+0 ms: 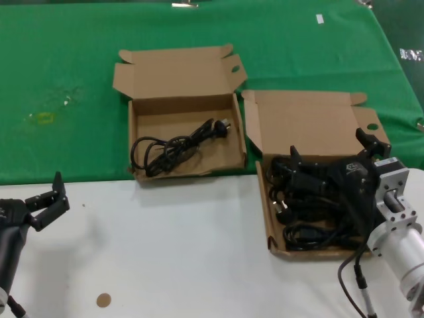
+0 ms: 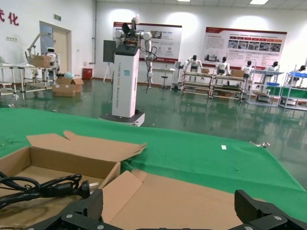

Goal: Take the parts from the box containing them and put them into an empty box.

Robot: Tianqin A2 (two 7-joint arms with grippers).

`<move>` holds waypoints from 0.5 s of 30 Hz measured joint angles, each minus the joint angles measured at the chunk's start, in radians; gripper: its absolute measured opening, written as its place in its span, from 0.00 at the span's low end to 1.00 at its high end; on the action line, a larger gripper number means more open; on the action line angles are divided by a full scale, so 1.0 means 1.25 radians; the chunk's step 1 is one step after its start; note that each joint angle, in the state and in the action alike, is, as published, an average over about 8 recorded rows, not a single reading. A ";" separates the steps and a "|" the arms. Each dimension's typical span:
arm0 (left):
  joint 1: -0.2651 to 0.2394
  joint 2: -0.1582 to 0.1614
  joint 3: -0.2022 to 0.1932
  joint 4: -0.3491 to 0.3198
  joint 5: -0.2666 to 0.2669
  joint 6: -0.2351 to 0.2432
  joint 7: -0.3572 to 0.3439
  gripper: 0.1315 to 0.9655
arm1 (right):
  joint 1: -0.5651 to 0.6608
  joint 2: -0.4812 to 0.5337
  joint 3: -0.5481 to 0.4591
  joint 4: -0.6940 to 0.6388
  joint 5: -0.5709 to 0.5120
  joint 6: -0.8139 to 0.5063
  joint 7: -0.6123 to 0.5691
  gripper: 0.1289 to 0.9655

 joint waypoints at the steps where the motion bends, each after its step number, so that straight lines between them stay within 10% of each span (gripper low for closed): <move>1: 0.000 0.000 0.000 0.000 0.000 0.000 0.000 1.00 | 0.000 0.000 0.000 0.000 0.000 0.000 0.000 1.00; 15: 0.000 0.000 0.000 0.000 0.000 0.000 0.000 1.00 | 0.000 0.000 0.000 0.000 0.000 0.000 0.000 1.00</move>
